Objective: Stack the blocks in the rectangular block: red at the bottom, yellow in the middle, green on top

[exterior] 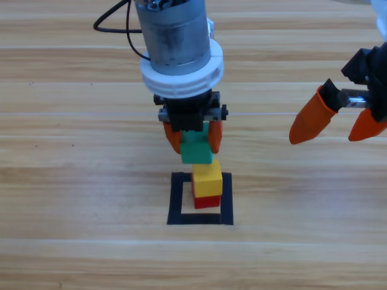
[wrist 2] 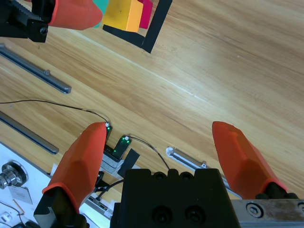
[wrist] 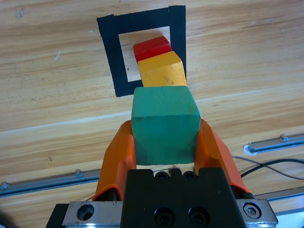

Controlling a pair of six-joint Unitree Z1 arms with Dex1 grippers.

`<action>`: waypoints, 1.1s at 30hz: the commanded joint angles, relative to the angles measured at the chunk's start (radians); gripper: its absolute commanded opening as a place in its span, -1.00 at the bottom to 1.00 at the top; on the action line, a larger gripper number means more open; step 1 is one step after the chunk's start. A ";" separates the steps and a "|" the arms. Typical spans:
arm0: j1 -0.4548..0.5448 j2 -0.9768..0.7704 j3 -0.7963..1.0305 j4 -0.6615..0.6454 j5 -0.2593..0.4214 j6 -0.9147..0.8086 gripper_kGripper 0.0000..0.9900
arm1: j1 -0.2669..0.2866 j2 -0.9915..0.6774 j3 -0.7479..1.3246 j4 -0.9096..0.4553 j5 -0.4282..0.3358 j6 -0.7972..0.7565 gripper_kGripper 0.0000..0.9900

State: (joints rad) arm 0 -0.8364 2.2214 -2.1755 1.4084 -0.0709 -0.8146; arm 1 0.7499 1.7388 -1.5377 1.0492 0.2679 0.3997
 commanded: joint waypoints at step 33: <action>-0.052 0.119 -0.018 0.010 0.042 0.058 -1.00 | -0.030 -0.078 0.053 -0.049 0.025 0.001 0.99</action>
State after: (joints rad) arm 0 -0.8812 2.2754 -2.2196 1.4102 -0.0416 -0.7657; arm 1 0.7498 1.7373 -1.5192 1.0134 0.2739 0.3998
